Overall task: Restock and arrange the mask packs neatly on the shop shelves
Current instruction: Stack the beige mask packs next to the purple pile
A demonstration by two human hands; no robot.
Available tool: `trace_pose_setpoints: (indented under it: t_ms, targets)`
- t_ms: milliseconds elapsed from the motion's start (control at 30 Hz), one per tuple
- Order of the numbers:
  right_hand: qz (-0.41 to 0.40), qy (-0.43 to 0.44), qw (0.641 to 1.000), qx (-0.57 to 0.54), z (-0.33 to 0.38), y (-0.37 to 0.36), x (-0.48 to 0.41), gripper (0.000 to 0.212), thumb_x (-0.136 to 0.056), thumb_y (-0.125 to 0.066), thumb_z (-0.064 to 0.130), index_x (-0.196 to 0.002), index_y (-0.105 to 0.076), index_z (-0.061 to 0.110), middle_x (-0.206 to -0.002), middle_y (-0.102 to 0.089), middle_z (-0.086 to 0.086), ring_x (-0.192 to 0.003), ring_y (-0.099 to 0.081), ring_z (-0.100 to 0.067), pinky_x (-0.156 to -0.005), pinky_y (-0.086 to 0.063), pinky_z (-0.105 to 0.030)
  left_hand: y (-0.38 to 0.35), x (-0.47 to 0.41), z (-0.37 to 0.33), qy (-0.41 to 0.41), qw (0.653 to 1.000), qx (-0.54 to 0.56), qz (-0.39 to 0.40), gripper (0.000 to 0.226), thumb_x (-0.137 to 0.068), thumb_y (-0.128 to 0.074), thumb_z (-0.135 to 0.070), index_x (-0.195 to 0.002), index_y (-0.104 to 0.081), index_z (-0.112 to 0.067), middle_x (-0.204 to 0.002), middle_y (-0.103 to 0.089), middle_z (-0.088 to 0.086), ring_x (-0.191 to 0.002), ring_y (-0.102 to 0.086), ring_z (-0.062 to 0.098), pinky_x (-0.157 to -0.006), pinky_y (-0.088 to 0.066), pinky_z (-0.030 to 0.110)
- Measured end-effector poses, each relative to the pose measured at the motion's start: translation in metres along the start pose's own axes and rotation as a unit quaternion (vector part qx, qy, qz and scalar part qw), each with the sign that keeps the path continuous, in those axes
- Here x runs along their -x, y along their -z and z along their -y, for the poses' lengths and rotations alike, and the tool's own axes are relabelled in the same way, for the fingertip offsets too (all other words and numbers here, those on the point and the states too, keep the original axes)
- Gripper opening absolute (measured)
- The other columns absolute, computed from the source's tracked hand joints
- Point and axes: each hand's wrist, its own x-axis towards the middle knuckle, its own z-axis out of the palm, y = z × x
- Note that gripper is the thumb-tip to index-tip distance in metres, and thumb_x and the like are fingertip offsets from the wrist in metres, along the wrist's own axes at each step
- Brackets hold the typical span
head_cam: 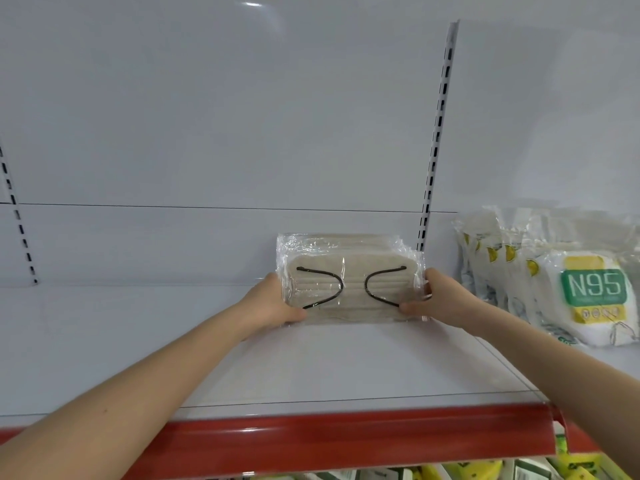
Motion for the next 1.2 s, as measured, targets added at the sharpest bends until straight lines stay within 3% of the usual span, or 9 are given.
trace_pose_setpoints:
  t_ms: [100,233,300,433,600,700,900,1033,1200]
  targets:
    - [0.020,0.012,0.999,-0.023,0.001,0.000,0.000,0.029,-0.079,-0.072,0.008,-0.088,-0.047,0.019,-0.083,-0.050,0.011,-0.072,-0.047,0.001,-0.054,-0.037,-0.009,0.003,0.001,0.000,-0.001,1.000,-0.005,-0.003,0.047,-0.062,-0.079,-0.025,-0.101,-0.056,-0.013,-0.094,-0.065,0.007,-0.083,-0.063,0.021,-0.076,-0.051,0.032]
    - [0.059,-0.010,0.997,-0.052,0.001,0.003,-0.006,0.028,-0.076,-0.076,0.009,-0.095,-0.057,0.015,-0.086,-0.061,0.001,-0.078,-0.058,-0.011,-0.065,-0.049,-0.017,0.004,0.001,-0.002,0.007,1.000,0.006,-0.003,0.043,-0.063,-0.082,-0.019,-0.097,-0.056,-0.014,-0.094,-0.065,0.007,-0.081,-0.061,0.020,-0.078,-0.051,0.032]
    - [0.104,0.003,0.990,-0.100,0.003,0.007,-0.011,0.032,-0.074,-0.076,0.007,-0.101,-0.062,0.015,-0.097,-0.068,-0.004,-0.093,-0.064,-0.018,-0.081,-0.052,-0.021,0.005,-0.002,-0.001,0.011,1.000,0.017,0.001,0.047,-0.067,-0.081,-0.014,-0.105,-0.052,-0.013,-0.099,-0.063,0.005,-0.087,-0.061,0.018,-0.083,-0.050,0.031]
    - [0.127,0.036,0.981,-0.144,-0.002,0.008,-0.028,0.072,-0.060,-0.088,0.026,-0.124,-0.055,0.018,-0.117,-0.066,-0.002,-0.111,-0.061,-0.019,-0.097,-0.048,-0.037,0.007,-0.001,-0.003,0.025,0.999,0.020,-0.008,0.081,-0.054,-0.082,-0.024,-0.120,-0.036,-0.012,-0.113,-0.057,0.008,-0.102,-0.059,0.023,-0.092,-0.050,0.044]
    - [0.047,0.004,0.986,-0.158,-0.012,0.002,-0.053,0.125,-0.056,-0.089,0.033,-0.149,-0.006,0.025,-0.147,-0.027,0.006,-0.139,-0.026,-0.017,-0.115,-0.023,-0.038,0.003,-0.007,-0.002,-0.003,0.999,0.043,-0.021,0.074,-0.071,-0.076,-0.006,-0.124,-0.026,-0.018,-0.116,-0.058,0.014,-0.096,-0.061,0.027,-0.086,-0.051,0.042]
    - [0.073,-0.006,0.986,-0.148,-0.010,0.000,-0.059,0.143,-0.034,-0.092,0.049,-0.148,-0.009,0.030,-0.151,-0.029,0.003,-0.137,-0.032,-0.020,-0.114,-0.027,-0.043,0.004,-0.012,0.001,-0.008,0.999,0.041,-0.025,0.077,-0.071,-0.076,-0.008,-0.129,-0.025,-0.016,-0.119,-0.055,0.012,-0.101,-0.058,0.025,-0.085,-0.051,0.037]
    - [0.109,0.032,0.976,-0.186,-0.022,-0.005,-0.075,0.115,-0.044,-0.094,0.038,-0.139,-0.032,0.022,-0.137,-0.049,-0.006,-0.126,-0.049,-0.025,-0.106,-0.040,-0.046,0.005,-0.017,0.002,-0.012,0.999,0.043,-0.018,0.077,-0.074,-0.073,-0.005,-0.132,-0.024,-0.018,-0.087,-0.045,-0.005,-0.074,-0.048,0.009,-0.060,-0.046,0.022]
    - [0.138,0.074,0.964,-0.214,-0.005,-0.013,-0.070,0.085,-0.055,-0.089,0.017,-0.127,-0.045,0.013,-0.119,-0.064,-0.010,-0.109,-0.063,-0.022,-0.095,-0.050,-0.039,0.014,-0.014,0.005,0.004,0.998,0.057,-0.013,0.077,-0.075,-0.069,0.002,-0.134,-0.024,-0.019,-0.086,-0.046,-0.001,-0.064,-0.051,0.010,-0.048,-0.046,0.016]
    - [0.145,0.060,0.963,-0.219,0.002,-0.029,-0.075,0.097,-0.049,-0.092,0.023,-0.131,-0.039,0.019,-0.124,-0.061,-0.006,-0.113,-0.061,-0.021,-0.098,-0.048,-0.043,0.030,-0.010,0.016,0.021,0.998,0.063,-0.022,0.068,-0.074,-0.068,0.006,-0.125,-0.028,-0.016,-0.077,-0.046,0.001,-0.054,-0.049,0.013,-0.046,-0.040,0.023]
